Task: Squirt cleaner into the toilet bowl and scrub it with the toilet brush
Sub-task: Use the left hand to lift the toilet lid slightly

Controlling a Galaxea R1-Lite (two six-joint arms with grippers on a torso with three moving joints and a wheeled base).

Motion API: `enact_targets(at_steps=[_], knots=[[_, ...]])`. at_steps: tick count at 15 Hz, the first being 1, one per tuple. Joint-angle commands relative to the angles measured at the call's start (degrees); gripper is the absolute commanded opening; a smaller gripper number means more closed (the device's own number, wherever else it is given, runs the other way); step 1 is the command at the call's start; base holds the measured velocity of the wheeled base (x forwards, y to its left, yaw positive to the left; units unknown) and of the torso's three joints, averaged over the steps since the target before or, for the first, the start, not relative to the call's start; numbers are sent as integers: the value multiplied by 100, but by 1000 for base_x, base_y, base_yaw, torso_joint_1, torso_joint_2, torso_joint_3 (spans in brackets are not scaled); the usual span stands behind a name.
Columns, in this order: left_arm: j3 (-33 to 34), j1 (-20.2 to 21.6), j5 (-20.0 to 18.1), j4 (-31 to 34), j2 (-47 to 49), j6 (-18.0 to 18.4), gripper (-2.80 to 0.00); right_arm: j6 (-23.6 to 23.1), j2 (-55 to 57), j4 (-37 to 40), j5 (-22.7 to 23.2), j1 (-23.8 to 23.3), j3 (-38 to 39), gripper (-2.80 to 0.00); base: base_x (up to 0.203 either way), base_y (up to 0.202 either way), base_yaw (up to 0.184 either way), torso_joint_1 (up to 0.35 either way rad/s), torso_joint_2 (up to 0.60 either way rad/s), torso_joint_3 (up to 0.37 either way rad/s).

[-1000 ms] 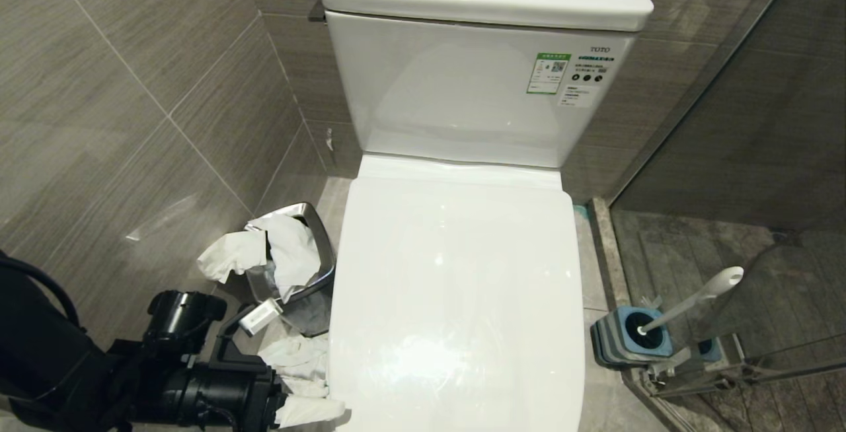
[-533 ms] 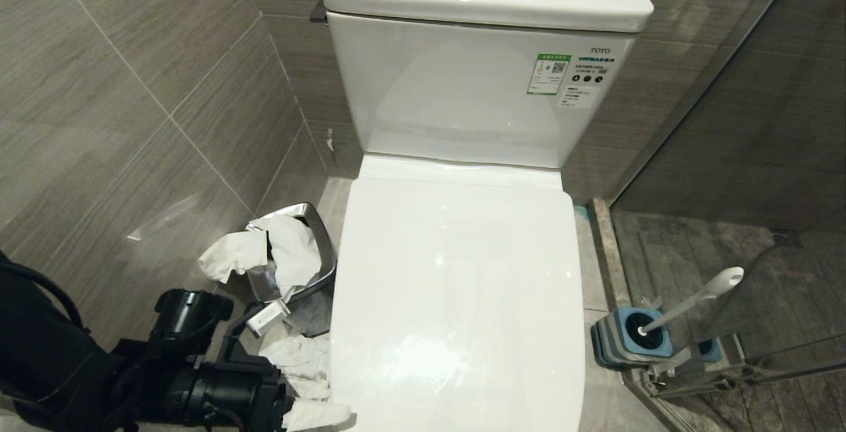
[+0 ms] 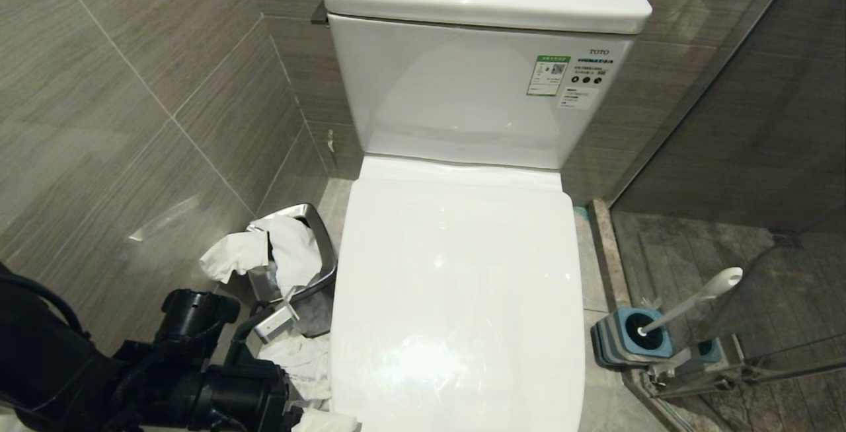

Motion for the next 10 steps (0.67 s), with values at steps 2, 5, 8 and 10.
enact_targets(at_steps=[2, 5, 8, 10], knots=[[54, -165, -35, 39, 54, 12, 0, -2, 7, 0, 2, 0, 1, -280, 0, 0, 0, 0, 0, 0], [58, -185, -95, 93, 63, -85, 0, -2, 7, 0, 2, 0, 1, -280, 0, 0, 0, 0, 0, 0], [49, -162, -723, 110, 47, -318, 0, -2, 7, 0, 2, 0, 1, -280, 0, 0, 0, 0, 0, 0], [49, -125, -1246, 113, 21, -520, 0, -2, 7, 0, 2, 0, 1, -280, 0, 0, 0, 0, 0, 0]])
